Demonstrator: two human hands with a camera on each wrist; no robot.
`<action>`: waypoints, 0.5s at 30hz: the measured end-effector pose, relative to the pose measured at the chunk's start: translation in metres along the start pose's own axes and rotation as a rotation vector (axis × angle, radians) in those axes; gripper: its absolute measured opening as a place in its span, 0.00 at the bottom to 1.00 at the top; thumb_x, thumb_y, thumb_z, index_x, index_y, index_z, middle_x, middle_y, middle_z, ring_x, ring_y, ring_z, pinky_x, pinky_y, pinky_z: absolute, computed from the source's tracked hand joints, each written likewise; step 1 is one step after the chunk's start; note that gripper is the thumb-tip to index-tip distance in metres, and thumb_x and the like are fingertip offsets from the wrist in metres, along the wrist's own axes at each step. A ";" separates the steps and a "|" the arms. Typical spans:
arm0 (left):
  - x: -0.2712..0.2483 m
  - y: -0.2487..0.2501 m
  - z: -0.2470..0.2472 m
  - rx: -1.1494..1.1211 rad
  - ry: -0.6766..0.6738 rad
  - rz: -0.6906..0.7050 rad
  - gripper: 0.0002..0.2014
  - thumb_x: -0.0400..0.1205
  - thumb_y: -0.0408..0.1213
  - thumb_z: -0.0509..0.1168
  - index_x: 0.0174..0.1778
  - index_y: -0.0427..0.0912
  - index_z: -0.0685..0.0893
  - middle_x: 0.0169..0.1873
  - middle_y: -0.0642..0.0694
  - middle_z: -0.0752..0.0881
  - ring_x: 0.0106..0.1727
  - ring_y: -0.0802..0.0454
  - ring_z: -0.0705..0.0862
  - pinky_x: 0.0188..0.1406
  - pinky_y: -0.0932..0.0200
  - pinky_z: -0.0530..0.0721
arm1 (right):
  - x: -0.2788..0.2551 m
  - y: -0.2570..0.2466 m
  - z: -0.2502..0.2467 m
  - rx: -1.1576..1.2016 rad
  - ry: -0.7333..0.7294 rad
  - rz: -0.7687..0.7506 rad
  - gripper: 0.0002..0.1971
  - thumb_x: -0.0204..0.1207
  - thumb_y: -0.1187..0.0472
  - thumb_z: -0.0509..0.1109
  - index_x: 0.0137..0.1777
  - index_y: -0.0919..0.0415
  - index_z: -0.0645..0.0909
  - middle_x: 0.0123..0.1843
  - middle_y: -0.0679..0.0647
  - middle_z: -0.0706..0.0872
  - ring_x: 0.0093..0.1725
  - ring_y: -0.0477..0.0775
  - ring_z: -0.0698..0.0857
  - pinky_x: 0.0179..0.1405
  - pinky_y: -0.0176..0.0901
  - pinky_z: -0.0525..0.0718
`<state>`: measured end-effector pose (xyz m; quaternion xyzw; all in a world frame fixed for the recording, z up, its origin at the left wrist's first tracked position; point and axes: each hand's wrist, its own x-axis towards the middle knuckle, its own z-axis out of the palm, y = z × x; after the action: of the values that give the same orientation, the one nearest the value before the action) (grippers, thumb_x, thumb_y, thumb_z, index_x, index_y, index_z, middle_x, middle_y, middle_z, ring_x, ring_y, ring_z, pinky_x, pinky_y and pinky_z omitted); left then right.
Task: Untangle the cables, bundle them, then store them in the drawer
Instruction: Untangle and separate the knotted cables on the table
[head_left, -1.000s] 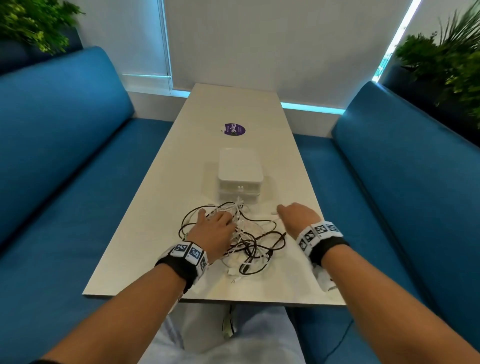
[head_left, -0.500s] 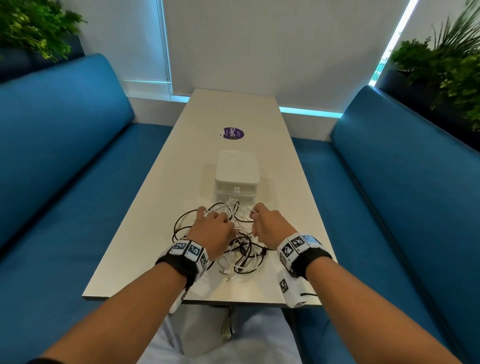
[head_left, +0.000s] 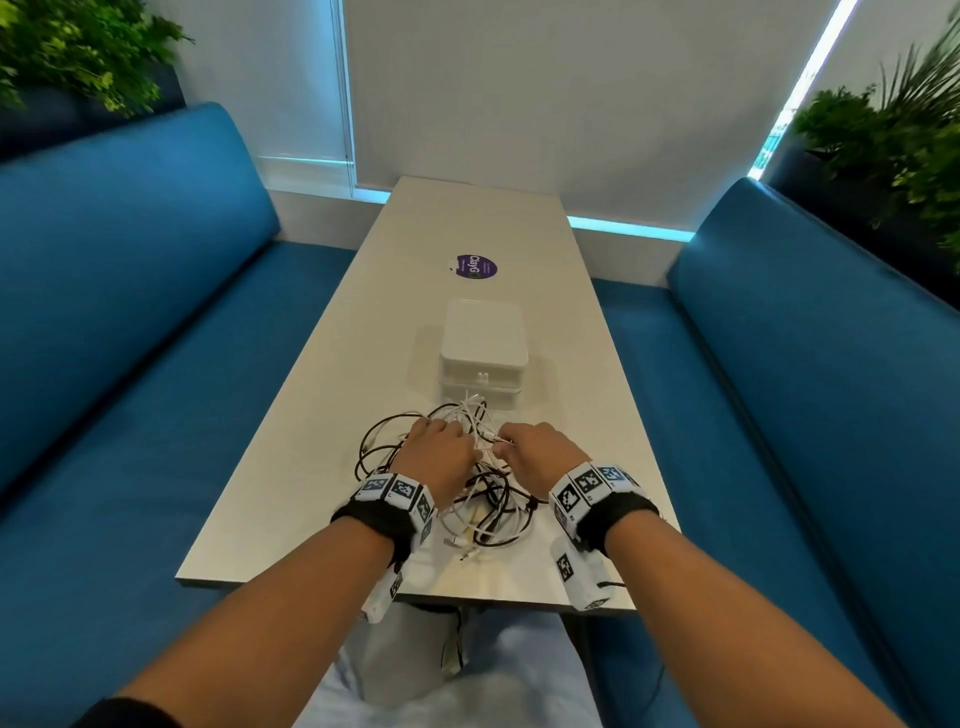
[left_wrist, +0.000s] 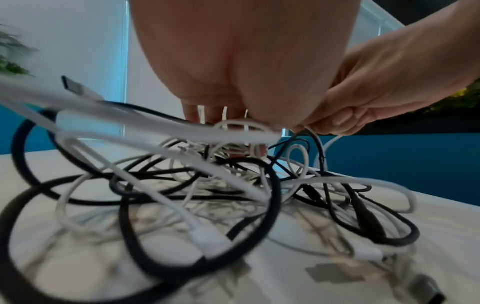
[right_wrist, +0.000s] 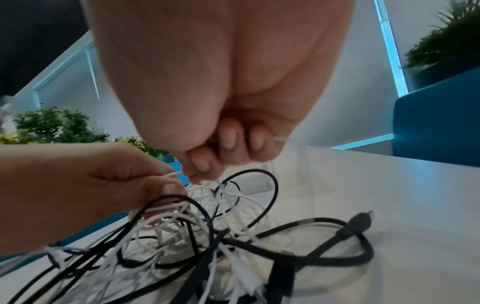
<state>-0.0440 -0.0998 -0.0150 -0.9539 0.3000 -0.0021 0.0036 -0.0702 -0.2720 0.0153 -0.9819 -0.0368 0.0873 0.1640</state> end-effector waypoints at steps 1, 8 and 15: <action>-0.001 -0.004 0.004 -0.038 0.005 0.010 0.16 0.91 0.44 0.52 0.65 0.42 0.80 0.63 0.42 0.79 0.70 0.40 0.74 0.75 0.45 0.65 | -0.001 0.005 -0.002 -0.038 0.026 0.020 0.14 0.88 0.49 0.57 0.59 0.56 0.79 0.50 0.60 0.86 0.49 0.65 0.84 0.48 0.52 0.83; -0.004 -0.019 0.014 -0.144 0.037 0.057 0.18 0.92 0.47 0.49 0.63 0.45 0.83 0.62 0.45 0.79 0.68 0.43 0.73 0.72 0.48 0.68 | -0.015 0.042 -0.007 -0.159 0.158 0.231 0.13 0.88 0.49 0.53 0.63 0.52 0.76 0.48 0.56 0.86 0.45 0.61 0.85 0.45 0.50 0.85; 0.008 -0.007 0.003 0.005 0.003 0.062 0.20 0.90 0.51 0.50 0.59 0.46 0.86 0.58 0.44 0.80 0.66 0.41 0.71 0.73 0.44 0.67 | -0.008 0.007 0.014 0.158 0.357 0.080 0.22 0.86 0.50 0.55 0.79 0.51 0.61 0.41 0.54 0.89 0.41 0.61 0.87 0.43 0.55 0.86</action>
<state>-0.0332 -0.0991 -0.0175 -0.9442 0.3292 -0.0041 0.0056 -0.0800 -0.2750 0.0014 -0.9666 0.0389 -0.0791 0.2407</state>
